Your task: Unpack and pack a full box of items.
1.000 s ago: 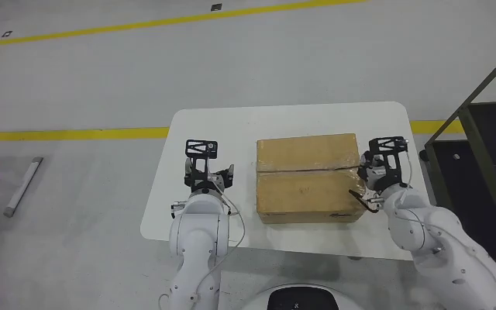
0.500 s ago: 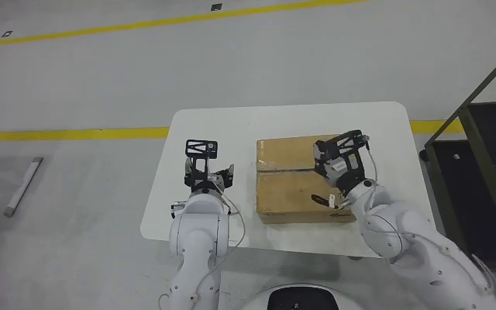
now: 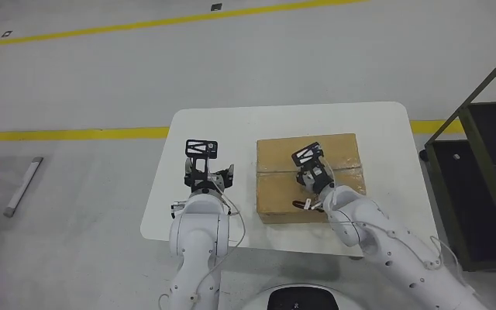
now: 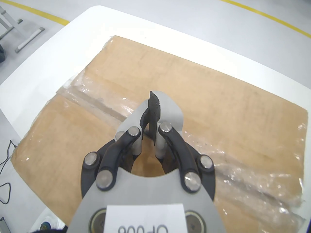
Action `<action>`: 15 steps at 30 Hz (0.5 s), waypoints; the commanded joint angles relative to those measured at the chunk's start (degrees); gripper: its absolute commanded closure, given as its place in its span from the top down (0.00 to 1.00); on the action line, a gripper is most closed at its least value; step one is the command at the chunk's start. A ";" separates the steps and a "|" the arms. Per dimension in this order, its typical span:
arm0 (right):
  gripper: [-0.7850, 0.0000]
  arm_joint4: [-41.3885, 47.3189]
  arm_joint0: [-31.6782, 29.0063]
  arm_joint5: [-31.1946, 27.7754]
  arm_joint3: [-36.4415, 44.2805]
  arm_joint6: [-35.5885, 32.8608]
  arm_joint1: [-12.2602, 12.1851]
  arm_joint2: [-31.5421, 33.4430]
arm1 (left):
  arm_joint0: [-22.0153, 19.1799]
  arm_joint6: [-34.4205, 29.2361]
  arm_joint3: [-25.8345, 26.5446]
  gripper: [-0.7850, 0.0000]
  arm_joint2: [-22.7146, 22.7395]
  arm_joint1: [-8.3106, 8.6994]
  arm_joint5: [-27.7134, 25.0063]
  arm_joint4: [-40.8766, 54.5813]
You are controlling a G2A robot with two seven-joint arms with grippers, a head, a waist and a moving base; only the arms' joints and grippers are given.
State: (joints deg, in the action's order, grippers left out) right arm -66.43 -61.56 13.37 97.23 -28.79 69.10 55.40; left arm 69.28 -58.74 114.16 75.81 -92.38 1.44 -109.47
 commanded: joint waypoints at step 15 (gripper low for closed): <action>0.00 -3.67 -11.77 4.25 9.34 -2.40 -1.80 14.20 | 0.00 0.00 0.00 1.00 0.00 0.00 0.00 0.00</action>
State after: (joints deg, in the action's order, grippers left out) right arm -69.88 -72.70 17.42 106.19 -31.06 67.37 68.76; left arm 69.28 -58.74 114.16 75.81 -92.38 1.44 -109.47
